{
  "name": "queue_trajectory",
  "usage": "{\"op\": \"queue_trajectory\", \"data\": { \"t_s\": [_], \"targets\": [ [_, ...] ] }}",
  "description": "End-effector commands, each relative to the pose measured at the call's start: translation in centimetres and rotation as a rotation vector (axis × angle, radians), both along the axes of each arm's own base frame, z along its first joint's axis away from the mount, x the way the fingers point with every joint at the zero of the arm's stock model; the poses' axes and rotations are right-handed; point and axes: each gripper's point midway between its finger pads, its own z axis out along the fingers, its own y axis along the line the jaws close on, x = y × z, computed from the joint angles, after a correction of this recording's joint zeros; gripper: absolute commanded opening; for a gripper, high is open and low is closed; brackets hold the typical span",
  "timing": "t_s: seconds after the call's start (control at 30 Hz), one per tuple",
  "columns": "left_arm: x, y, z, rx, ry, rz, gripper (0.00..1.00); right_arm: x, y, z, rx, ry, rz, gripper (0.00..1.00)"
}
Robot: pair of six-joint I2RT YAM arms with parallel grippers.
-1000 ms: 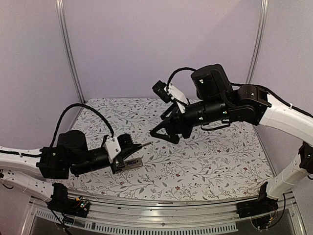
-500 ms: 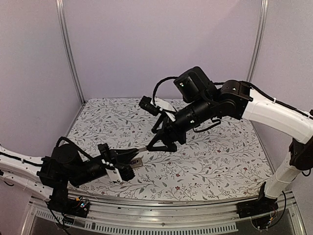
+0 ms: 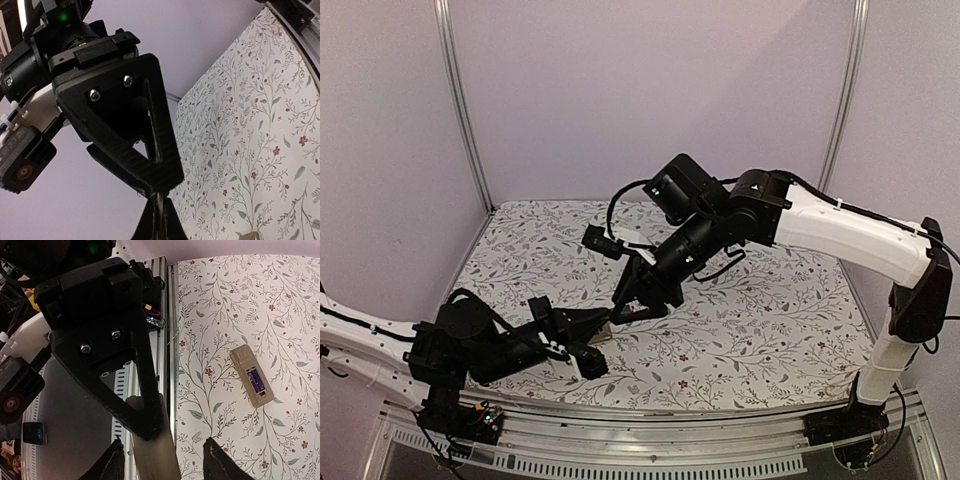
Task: Load the batteries into the remote control
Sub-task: Pass from the left arm to the right, then move the remote control without the battery cover to the center of the board.
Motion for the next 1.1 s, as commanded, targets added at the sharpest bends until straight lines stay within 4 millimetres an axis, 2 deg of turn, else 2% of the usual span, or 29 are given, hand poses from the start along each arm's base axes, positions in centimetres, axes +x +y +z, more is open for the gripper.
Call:
{"op": "queue_trajectory", "data": {
  "t_s": [0.0, 0.17, 0.3, 0.73, 0.77, 0.8, 0.87, 0.97, 1.07],
  "targets": [
    [-0.6, -0.5, -0.4, 0.007, -0.001, -0.021, 0.00, -0.5, 0.7, 0.4, 0.017, 0.040, 0.043, 0.44],
    [-0.6, -0.4, -0.5, 0.008, -0.002, -0.021, 0.00, -0.9, 0.7, 0.0, 0.010, 0.079, 0.056, 0.31],
    [-0.5, -0.3, -0.5, 0.006, -0.001, -0.016, 0.00, -1.2, 0.5, -0.3, -0.005, 0.099, 0.063, 0.24],
    [0.0, 0.0, -0.5, -0.011, -0.004, 0.020, 0.00, -1.0, 0.2, 0.3, 0.002, 0.068, 0.050, 0.11],
    [0.1, 0.2, -0.5, -0.017, -0.005, 0.031, 0.07, -0.9, 0.2, 0.3, 0.001, 0.061, 0.046, 0.11],
    [0.3, 0.3, -0.4, -0.022, -0.004, 0.046, 0.26, -0.7, 0.2, 0.2, -0.003, 0.055, 0.041, 0.10],
    [0.5, 0.4, -0.3, -0.035, 0.005, 0.062, 0.51, -0.6, 0.1, 0.1, -0.006, 0.044, 0.035, 0.09],
    [0.8, 0.5, -0.1, -0.070, 0.067, 0.083, 0.68, -0.2, 0.0, -0.2, -0.017, 0.026, 0.019, 0.08],
    [0.5, 0.4, -0.2, -0.097, 0.186, 0.076, 0.73, 0.1, -0.1, -0.3, -0.023, 0.009, 0.004, 0.07]
  ]
}}
